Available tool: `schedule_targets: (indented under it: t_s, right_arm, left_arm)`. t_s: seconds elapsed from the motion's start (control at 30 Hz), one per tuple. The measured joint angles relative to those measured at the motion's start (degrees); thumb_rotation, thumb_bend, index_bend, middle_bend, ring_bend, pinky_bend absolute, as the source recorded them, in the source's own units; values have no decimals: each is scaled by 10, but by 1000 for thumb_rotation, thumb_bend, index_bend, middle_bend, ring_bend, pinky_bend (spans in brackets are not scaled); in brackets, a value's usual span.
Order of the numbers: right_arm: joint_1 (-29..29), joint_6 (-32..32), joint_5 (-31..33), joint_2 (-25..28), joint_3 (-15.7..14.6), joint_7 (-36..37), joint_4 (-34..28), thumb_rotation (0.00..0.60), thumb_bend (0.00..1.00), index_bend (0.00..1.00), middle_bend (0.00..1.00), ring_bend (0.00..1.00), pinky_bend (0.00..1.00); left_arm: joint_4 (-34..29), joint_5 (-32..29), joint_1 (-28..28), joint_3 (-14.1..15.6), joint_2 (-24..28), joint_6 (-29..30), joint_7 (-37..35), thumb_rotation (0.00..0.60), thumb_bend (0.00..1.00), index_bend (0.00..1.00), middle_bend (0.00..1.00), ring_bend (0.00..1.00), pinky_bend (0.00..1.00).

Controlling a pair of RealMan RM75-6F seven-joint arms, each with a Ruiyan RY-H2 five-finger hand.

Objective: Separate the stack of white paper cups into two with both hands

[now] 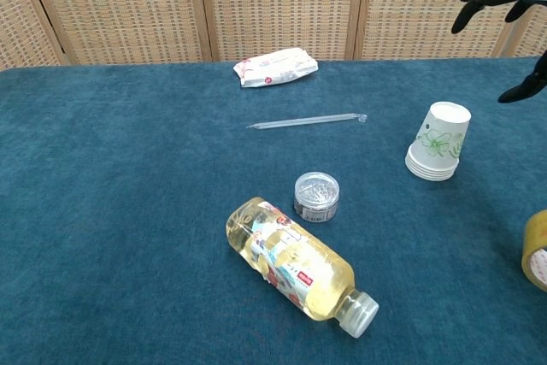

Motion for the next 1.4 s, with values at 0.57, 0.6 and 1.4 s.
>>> schedule_targets:
  t_s: [0.57,0.6,1.4]
  right_arm:
    - [108,-44,152,-66,-34,-72,112,600,122,292,131,0,250]
    - [110,-45,156,-68,-36,-72,117,600,122,295,131,0,250]
    - [147,-78,201,-113,-72,-40,211,600,134,310,141,0,254]
  left_arm:
    - [20,-34,-5,-15,-7,-5,5,600,175,0,0,0,0]
    - [20,-34,-5,-15,-7,-5,5,600,174,0,0,0,0]
    - [19,-22,-5,-12,-9,4,14,600,174,0,0,0,0]
